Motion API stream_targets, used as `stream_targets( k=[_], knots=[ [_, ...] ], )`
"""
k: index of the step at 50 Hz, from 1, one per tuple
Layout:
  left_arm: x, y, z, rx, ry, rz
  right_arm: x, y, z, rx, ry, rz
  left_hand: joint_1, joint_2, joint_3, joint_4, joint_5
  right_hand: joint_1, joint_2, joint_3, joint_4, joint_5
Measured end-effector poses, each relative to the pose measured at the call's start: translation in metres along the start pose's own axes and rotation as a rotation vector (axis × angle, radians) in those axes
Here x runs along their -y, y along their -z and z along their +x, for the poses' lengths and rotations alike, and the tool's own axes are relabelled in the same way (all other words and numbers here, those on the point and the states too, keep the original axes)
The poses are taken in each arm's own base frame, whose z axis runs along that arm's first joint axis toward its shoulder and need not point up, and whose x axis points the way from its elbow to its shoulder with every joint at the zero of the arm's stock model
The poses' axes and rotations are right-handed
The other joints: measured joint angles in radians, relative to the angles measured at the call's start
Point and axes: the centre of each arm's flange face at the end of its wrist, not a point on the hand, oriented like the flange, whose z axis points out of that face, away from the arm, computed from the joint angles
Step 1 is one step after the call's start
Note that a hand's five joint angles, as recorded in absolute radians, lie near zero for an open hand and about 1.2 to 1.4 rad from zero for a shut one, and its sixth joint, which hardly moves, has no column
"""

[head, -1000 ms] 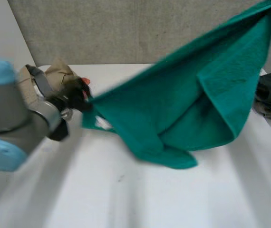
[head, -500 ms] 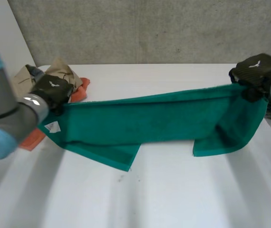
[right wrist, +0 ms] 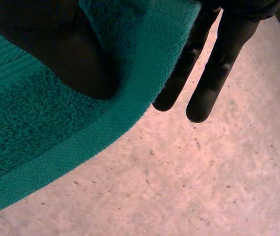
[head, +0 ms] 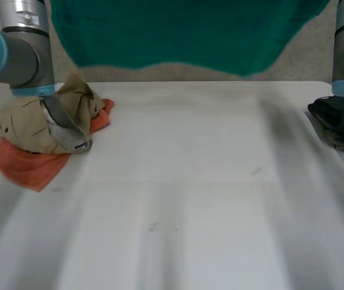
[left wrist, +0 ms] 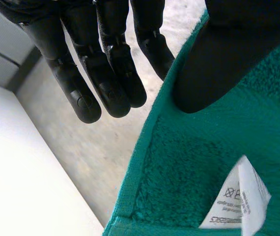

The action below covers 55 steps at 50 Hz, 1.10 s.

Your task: Fold the laundry.

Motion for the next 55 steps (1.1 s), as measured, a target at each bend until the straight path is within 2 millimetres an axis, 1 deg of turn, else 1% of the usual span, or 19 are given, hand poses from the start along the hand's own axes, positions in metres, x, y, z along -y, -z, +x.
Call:
stream_targets(
  k=[2,6,9,14,17,20,23,25,28,32,35,36,37,38,41,43,46,49,55],
  knots=[
    [-0.004,0.01,0.0,-0.026,0.017,-0.044,-0.004,0.006,-0.004,0.034,-0.017,-0.026,0.0,0.0,0.0,0.0,0.0,0.0,0.0,0.0,0.0,0.002],
    [-0.018,0.041,0.009,-0.107,0.033,-0.155,-0.019,0.027,-0.018,0.135,-0.042,-0.102,0.0,0.0,0.0,0.0,0.0,0.0,0.0,0.0,0.0,0.002],
    [-0.032,0.075,0.023,-0.19,0.038,-0.245,-0.037,0.047,-0.031,0.214,-0.052,-0.176,0.0,0.0,0.0,0.0,0.0,0.0,0.0,0.0,0.0,0.003],
    [-0.056,0.141,0.051,-0.34,0.049,-0.4,-0.074,0.091,-0.056,0.34,-0.058,-0.339,0.0,0.0,0.0,0.0,0.0,0.0,0.0,0.0,0.0,0.003],
    [-0.064,0.182,0.069,-0.429,0.057,-0.487,-0.095,0.118,-0.069,0.414,-0.054,-0.449,0.0,0.0,0.0,0.0,0.0,0.0,0.0,0.0,0.0,0.003],
    [-0.065,0.223,0.084,-0.535,0.052,-0.58,-0.11,0.149,-0.078,0.5,-0.035,-0.575,0.0,0.0,0.0,0.0,0.0,0.0,0.0,0.0,0.0,0.003],
    [-0.059,0.253,0.087,-0.635,0.023,-0.666,-0.111,0.17,-0.079,0.574,-0.008,-0.667,0.0,0.0,0.0,0.0,0.0,0.0,0.0,0.0,0.0,0.003],
    [-0.051,0.267,0.083,-0.699,-0.007,-0.716,-0.107,0.181,-0.075,0.618,0.013,-0.714,0.0,0.0,0.0,0.0,0.0,0.0,0.0,0.0,0.0,0.003],
    [-0.028,0.29,0.066,-0.834,-0.084,-0.806,-0.091,0.198,-0.06,0.706,0.073,-0.797,0.0,0.0,0.0,0.0,0.0,0.0,0.0,0.0,0.0,0.003],
    [0.005,0.309,0.04,-0.979,-0.165,-0.883,-0.071,0.222,-0.037,0.82,0.157,-0.904,0.0,0.0,0.0,0.0,0.0,0.0,0.0,0.0,0.0,0.003],
    [0.035,0.323,0.018,-1.086,-0.213,-0.944,-0.05,0.246,-0.014,0.94,0.228,-1.001,0.0,0.0,0.0,0.0,0.0,0.0,0.0,0.0,0.0,0.003],
    [0.035,0.323,0.018,-1.086,-0.213,-0.944,-0.05,0.246,-0.014,0.94,0.228,-1.001,0.0,0.0,0.0,0.0,0.0,0.0,0.0,0.0,0.0,0.003],
    [0.059,0.334,0.0,-1.173,-0.235,-1.0,-0.031,0.264,0.002,1.027,0.271,-1.058,0.0,0.0,0.0,0.0,0.0,0.0,0.0,0.0,0.0,0.003],
    [0.069,0.339,-0.006,-1.206,-0.24,-1.022,-0.025,0.27,0.009,1.057,0.289,-1.075,0.0,0.0,0.0,0.0,0.0,0.0,0.0,0.0,0.0,0.003],
    [0.092,0.349,-0.023,-1.299,-0.244,-1.084,-0.013,0.284,0.024,1.124,0.332,-1.108,0.0,0.0,0.0,0.0,0.0,0.0,0.0,0.0,0.0,0.003],
    [0.1,0.351,-0.028,-1.329,-0.243,-1.101,-0.01,0.289,0.029,1.14,0.349,-1.115,0.0,0.0,0.0,0.0,0.0,0.0,0.0,0.0,0.0,0.003],
    [0.101,0.346,-0.026,-1.331,-0.242,-1.094,-0.013,0.293,0.032,1.139,0.366,-1.114,0.0,0.0,0.0,0.0,0.0,0.0,0.0,0.0,0.0,0.003],
    [0.088,0.334,-0.013,-1.292,-0.244,-1.055,-0.027,0.291,0.028,1.104,0.365,-1.106,0.0,0.0,0.0,0.0,0.0,0.0,0.0,0.0,0.0,0.003],
    [0.039,0.296,0.031,-1.13,-0.265,-0.917,-0.061,0.272,-0.001,0.99,0.316,-1.037,0.0,0.0,0.0,0.0,0.0,0.0,0.0,0.0,0.0,0.003]
  ],
)
